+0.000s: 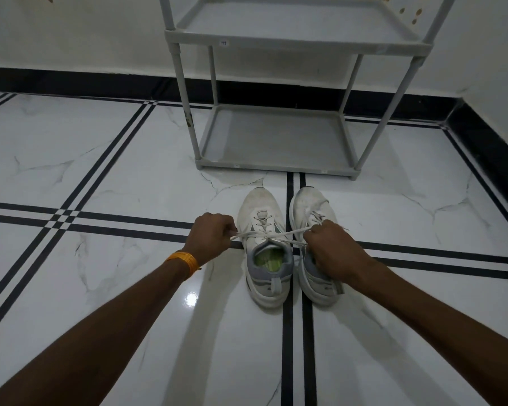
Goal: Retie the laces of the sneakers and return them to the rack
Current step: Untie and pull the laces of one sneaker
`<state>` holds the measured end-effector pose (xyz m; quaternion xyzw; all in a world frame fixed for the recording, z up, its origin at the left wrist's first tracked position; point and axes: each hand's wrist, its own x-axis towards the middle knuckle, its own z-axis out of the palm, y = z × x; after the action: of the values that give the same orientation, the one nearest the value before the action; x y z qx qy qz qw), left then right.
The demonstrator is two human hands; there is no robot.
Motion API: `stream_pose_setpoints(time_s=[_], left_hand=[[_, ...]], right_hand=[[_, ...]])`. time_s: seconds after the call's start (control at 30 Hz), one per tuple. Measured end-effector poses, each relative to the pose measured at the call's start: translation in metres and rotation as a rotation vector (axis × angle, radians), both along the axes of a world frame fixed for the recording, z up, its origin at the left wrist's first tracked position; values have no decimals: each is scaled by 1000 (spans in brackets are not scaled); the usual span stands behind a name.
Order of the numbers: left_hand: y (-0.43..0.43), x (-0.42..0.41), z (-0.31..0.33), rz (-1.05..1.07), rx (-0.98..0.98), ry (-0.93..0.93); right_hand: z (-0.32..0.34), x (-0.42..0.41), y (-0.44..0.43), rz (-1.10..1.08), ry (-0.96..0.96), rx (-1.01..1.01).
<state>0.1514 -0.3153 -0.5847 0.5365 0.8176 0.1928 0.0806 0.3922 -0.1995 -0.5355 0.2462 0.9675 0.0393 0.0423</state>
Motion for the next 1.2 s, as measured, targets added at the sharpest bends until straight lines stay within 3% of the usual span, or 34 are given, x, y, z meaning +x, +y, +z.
stream_pose_setpoints(time_s=[0.2,0.3,0.37,0.47,0.57,0.8,1.07,1.2], left_hand=[[-4,1,1,-92,26,-111],[1,6,13,-107,106,-134],[8,16,18,-227,94,-132],[15,37,9,-399,-24,-36],[13,39,-5,-371,15,80],[2,36,-25,-354,100,401],[-2,0,-22,-601,-2,447],[-5,-3,-26,-609,-26,453]], right_hand=[[13,0,-1,-74,-47,-80],[31,-7,-5,-174,144,-86],[39,-18,-15,-187,223,-141],[29,-37,-34,-114,75,-253],[15,-40,-41,-101,-44,-220],[4,-37,-44,-115,22,-206],[0,-24,-40,-38,-47,-84],[3,-24,-39,-12,-58,-98]])
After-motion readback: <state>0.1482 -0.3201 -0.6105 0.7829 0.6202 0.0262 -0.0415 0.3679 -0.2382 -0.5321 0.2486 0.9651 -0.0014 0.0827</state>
